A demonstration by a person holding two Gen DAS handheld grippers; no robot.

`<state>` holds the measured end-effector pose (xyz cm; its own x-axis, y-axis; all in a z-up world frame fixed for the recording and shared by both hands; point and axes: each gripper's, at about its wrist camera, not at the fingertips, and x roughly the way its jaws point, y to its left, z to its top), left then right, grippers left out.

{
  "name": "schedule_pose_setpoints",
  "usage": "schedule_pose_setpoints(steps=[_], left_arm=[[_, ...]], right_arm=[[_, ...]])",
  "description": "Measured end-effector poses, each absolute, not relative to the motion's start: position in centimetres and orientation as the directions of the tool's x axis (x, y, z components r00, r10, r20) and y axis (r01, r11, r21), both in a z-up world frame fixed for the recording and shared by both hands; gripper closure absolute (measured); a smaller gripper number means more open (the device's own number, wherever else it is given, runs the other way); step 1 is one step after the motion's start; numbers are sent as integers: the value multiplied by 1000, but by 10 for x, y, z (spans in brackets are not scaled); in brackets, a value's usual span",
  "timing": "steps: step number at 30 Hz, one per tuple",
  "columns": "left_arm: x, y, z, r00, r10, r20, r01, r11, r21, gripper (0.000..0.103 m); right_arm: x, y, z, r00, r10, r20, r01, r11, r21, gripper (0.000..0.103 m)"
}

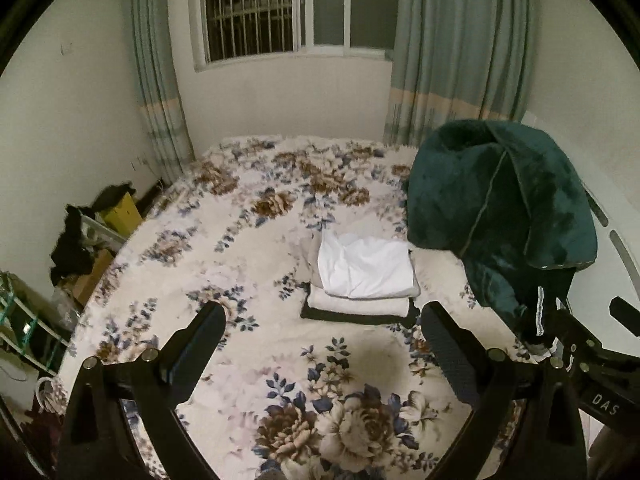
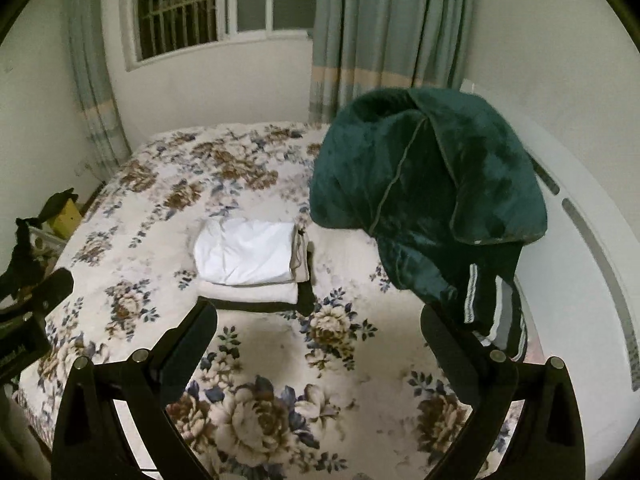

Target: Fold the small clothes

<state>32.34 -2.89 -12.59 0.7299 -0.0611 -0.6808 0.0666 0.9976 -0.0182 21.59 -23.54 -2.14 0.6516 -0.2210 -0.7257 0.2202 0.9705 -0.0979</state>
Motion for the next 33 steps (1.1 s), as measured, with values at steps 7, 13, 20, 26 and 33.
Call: schedule_pose_setpoints(steps=[7, 13, 20, 26, 33], left_arm=[[267, -30, -92, 765, -80, -639, 83, 996, -24, 3], [233, -31, -75, 789, -85, -609, 91, 996, -21, 3], [210, -32, -67, 803, -81, -590, 82, 996, -25, 3], [205, -33, -66, 808, -69, -586, 73, 997, -16, 0], [204, -31, -64, 814, -58, -577, 55, 998, -22, 0]], right_arm=[[142, -221, 36, 713, -207, -670, 194, 976, -95, 0], [93, -212, 72, 754, -199, -626, 179, 979, -95, 0], [64, -212, 90, 774, -188, -605, 169, 982, -89, 0], [58, -214, 90, 776, -180, -604, 158, 983, -90, 0], [53, -213, 90, 777, -175, -604, 154, 984, -88, 0]])
